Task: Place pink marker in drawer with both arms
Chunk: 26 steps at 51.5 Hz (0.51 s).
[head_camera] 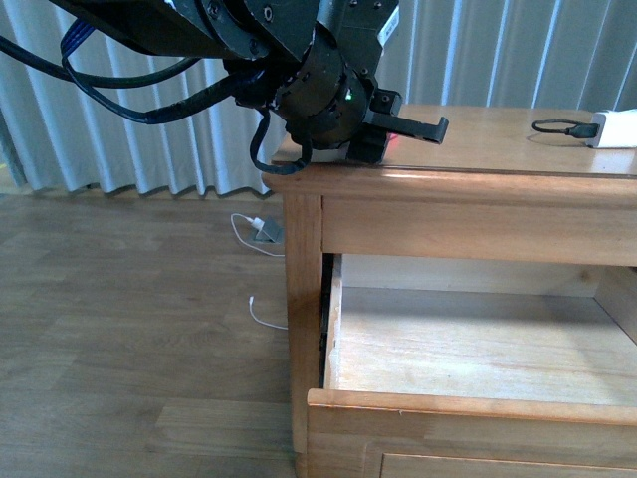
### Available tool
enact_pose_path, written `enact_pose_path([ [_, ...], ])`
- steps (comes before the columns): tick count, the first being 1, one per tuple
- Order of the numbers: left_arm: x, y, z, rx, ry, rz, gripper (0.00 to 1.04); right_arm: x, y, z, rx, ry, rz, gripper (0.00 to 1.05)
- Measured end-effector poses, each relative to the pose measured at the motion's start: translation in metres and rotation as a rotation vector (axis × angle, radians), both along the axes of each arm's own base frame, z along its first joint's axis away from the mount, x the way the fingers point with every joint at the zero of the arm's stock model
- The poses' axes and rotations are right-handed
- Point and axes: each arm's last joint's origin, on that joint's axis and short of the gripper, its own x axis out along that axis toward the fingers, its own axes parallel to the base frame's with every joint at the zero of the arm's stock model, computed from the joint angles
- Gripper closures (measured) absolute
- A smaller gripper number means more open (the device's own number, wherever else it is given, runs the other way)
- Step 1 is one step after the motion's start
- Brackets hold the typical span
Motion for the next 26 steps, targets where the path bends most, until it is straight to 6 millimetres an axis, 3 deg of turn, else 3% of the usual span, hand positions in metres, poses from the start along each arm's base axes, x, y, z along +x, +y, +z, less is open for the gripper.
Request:
enact_pose_path([
  [13, -0.007, 0.008, 0.001, -0.021, -0.006, -0.043, 0.9, 0.0, 0.0, 0.0, 0.0, 0.0, 0.0, 0.08],
  [26, -0.043, 0.013, 0.003, -0.045, -0.008, -0.234, 0.9, 0.0, 0.0, 0.0, 0.0, 0.0, 0.0, 0.08],
])
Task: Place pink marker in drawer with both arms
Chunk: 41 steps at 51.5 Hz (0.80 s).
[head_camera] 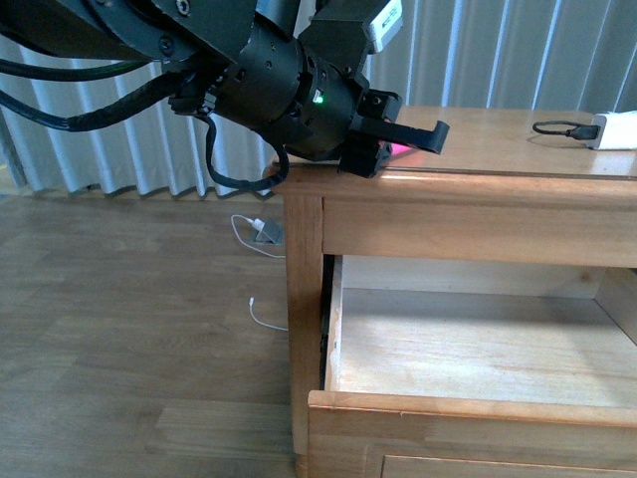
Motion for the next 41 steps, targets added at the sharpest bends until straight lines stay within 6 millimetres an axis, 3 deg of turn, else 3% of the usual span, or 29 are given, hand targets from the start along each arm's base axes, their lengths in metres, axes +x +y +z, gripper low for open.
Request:
enact_pose_path([
  [10, -0.046, -0.009, -0.002, 0.008, -0.025, -0.157, 0.9, 0.0, 0.0, 0.0, 0.0, 0.0, 0.0, 0.08],
  [16, -0.068, -0.019, -0.019, 0.047, 0.002, -0.227, 0.9, 0.0, 0.0, 0.0, 0.0, 0.0, 0.0, 0.08],
  [29, -0.06, -0.035, -0.056, 0.083, 0.037, -0.175, 0.9, 0.0, 0.0, 0.0, 0.0, 0.0, 0.0, 0.08],
  [41, -0.051, -0.059, -0.104, 0.099, 0.115, -0.144, 0.9, 0.0, 0.0, 0.0, 0.0, 0.0, 0.0, 0.08],
])
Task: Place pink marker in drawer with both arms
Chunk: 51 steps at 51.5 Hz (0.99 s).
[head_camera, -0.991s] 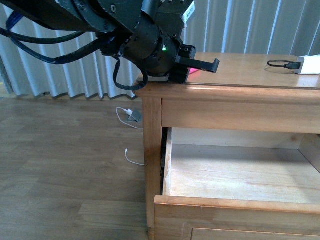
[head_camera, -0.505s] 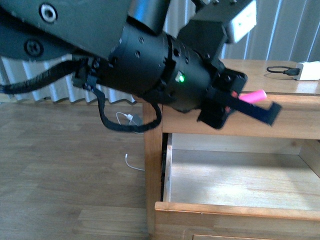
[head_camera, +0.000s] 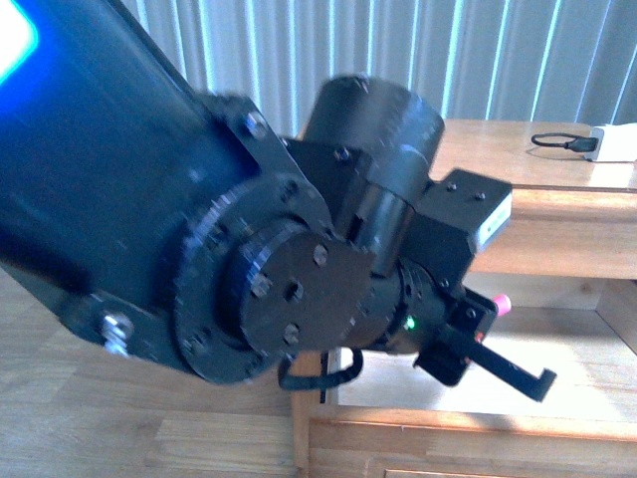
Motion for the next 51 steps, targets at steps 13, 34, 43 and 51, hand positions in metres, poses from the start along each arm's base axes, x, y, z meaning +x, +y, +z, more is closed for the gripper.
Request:
enact_pose_path([
  [13, 0.008, -0.003, -0.009, 0.001, -0.026, 0.095, 0.63, 0.0, 0.0, 0.0, 0.0, 0.0, 0.0, 0.08],
  [34, -0.015, 0.049, 0.035, -0.086, -0.113, 0.289, 0.06, 0.0, 0.0, 0.0, 0.0, 0.0, 0.0, 0.08],
  [43, -0.043, 0.096, 0.063, -0.16, -0.147, 0.387, 0.06, 0.0, 0.0, 0.0, 0.0, 0.0, 0.0, 0.08],
  [51, -0.072, 0.148, 0.085, -0.26, -0.186, 0.544, 0.06, 0.0, 0.0, 0.0, 0.0, 0.0, 0.0, 0.08],
])
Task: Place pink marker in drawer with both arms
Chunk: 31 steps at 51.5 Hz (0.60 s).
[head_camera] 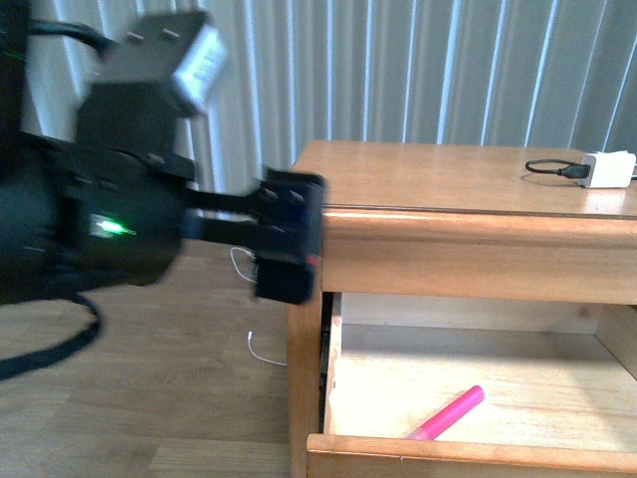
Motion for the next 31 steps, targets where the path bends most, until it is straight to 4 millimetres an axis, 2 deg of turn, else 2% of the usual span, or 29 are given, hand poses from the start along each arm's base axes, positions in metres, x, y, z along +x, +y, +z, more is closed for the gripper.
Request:
enact_pose_path([
  [9, -0.043, 0.051, 0.009, -0.055, -0.039, 0.179, 0.06, 0.0, 0.0, 0.0, 0.0, 0.0, 0.0, 0.08],
  [11, -0.06, 0.063, 0.008, -0.069, -0.04, 0.215, 0.06, 0.0, 0.0, 0.0, 0.0, 0.0, 0.0, 0.08],
  [19, -0.107, 0.093, -0.005, -0.108, -0.036, 0.365, 0.06, 0.0, 0.0, 0.0, 0.0, 0.0, 0.0, 0.08],
  [24, -0.127, 0.103, -0.016, -0.147, -0.041, 0.425, 0.06, 0.0, 0.0, 0.0, 0.0, 0.0, 0.0, 0.08],
  [31, -0.131, 0.104, -0.016, -0.17, -0.059, 0.436, 0.06, 0.0, 0.0, 0.0, 0.0, 0.0, 0.001, 0.08],
])
